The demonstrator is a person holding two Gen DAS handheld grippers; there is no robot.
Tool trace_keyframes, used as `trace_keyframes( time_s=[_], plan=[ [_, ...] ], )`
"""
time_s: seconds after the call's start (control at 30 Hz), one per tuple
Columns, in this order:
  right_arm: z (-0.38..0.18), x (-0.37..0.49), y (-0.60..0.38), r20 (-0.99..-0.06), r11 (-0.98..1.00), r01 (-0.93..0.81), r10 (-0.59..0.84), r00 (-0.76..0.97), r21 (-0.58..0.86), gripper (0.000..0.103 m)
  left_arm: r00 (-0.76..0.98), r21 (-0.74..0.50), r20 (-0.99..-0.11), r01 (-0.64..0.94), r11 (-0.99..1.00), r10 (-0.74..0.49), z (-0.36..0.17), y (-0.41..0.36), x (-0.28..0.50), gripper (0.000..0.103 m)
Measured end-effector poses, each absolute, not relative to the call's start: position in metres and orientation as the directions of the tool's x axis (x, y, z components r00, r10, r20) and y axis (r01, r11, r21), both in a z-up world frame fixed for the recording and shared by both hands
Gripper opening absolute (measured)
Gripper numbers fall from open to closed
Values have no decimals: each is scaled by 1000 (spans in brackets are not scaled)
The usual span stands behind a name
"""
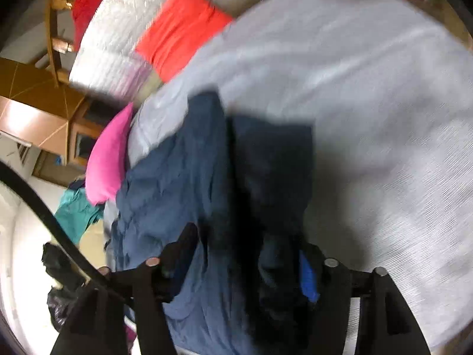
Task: Fold large clothes
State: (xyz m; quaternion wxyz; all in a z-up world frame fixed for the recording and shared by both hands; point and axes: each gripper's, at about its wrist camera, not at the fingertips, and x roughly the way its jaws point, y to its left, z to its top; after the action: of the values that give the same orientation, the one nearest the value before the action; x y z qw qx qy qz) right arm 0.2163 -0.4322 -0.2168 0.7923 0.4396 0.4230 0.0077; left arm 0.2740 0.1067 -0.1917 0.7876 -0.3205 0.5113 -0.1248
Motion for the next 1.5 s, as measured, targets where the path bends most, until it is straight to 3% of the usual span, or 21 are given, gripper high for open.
trace_keyframes(
  time_s=[0.07,0.1,0.23,0.53,0.57,0.6,0.67,0.7,0.77,0.83,0.97,1.03,1.13,1.2,1.27,1.5],
  plan=[
    [-202,215,-448,-650,618,372,310,694,692,77,515,-579,-724,-93,810,-459,-174,103,283,62],
    [-196,217,-452,-631,611,366,294,718,702,83,544,-564,-715,-77,822,-439,-168,99,289,62],
    [-190,250,-460,-570,591,314,314,759,743,84,588,-570,-673,-26,821,-449,-158,82,327,65],
    [-223,347,-425,-640,638,314,374,671,703,83,548,-572,-712,-90,815,-439,-185,64,389,64],
    [-227,349,-425,-648,652,312,366,668,691,72,544,-575,-713,-95,812,-442,-189,64,394,62],
    [-230,352,-423,-660,670,312,355,662,674,44,542,-574,-717,-103,812,-438,-193,64,396,57],
    [-236,362,-418,-674,686,308,357,647,659,32,530,-558,-735,-117,822,-423,-198,65,396,34],
    [-235,362,-417,-669,690,303,351,655,658,25,526,-559,-736,-116,821,-427,-200,64,396,31],
    [-223,363,-414,-657,718,274,326,679,640,20,541,-564,-725,-112,818,-426,-196,63,397,20],
    [-203,362,-406,-636,765,236,275,721,599,18,586,-564,-694,-82,821,-419,-185,61,394,18],
    [-184,360,-401,-589,798,224,193,784,559,18,687,-540,-627,-42,841,-368,-163,63,387,18],
    [-201,366,-404,-622,792,255,191,759,554,18,667,-521,-658,-70,851,-349,-175,63,394,18],
    [-234,376,-409,-693,753,317,245,678,576,33,570,-515,-740,-139,846,-358,-205,62,405,25],
    [-233,370,-416,-698,725,360,228,679,587,59,575,-514,-741,-153,844,-347,-204,64,402,29],
    [-224,359,-422,-681,710,365,218,700,603,69,594,-491,-742,-166,855,-311,-192,67,394,51],
    [-178,291,-407,-613,773,279,173,771,570,69,726,-457,-639,-91,885,-255,-145,73,339,62]
  ],
)
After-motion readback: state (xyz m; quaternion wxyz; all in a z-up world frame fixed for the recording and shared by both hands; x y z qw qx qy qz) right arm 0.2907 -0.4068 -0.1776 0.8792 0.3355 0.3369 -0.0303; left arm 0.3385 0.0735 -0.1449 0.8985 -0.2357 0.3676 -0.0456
